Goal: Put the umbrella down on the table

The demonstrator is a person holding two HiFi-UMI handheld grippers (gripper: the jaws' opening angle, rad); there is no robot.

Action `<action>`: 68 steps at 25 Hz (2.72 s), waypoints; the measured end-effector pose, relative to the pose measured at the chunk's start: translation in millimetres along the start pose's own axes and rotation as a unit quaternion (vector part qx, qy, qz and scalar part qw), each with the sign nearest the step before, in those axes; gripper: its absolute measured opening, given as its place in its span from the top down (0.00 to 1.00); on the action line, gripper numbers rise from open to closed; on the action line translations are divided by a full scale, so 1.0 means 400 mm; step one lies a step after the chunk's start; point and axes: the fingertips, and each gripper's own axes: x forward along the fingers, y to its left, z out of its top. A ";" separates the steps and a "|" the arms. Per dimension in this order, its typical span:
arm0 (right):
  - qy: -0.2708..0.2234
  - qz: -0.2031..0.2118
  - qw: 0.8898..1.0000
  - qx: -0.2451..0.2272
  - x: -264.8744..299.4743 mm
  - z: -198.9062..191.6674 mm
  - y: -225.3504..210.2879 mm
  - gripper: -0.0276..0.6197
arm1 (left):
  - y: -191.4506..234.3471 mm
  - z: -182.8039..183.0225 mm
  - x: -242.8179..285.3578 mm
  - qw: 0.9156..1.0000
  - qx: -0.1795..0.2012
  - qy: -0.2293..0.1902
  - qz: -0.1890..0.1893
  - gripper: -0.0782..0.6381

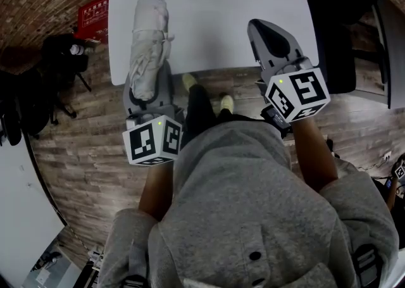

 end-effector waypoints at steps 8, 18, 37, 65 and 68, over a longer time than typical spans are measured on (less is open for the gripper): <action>0.013 0.009 1.000 0.003 0.033 -0.031 -0.015 0.92 | 0.014 -0.035 0.040 1.000 0.004 0.013 0.008 0.59; 0.028 0.016 0.999 0.002 0.050 -0.073 -0.035 0.92 | 0.006 -0.082 0.071 1.000 0.005 0.027 0.013 0.59; 0.055 0.025 0.998 0.009 0.086 -0.130 -0.016 0.92 | 0.054 -0.180 0.120 0.997 0.010 0.069 0.025 0.59; 0.082 0.020 0.996 0.021 0.130 -0.191 -0.033 0.92 | 0.093 -0.312 0.202 0.991 0.019 0.129 0.024 0.59; 0.087 0.017 0.996 0.021 0.130 -0.199 -0.037 0.92 | 0.096 -0.326 0.211 0.991 0.018 0.133 0.023 0.59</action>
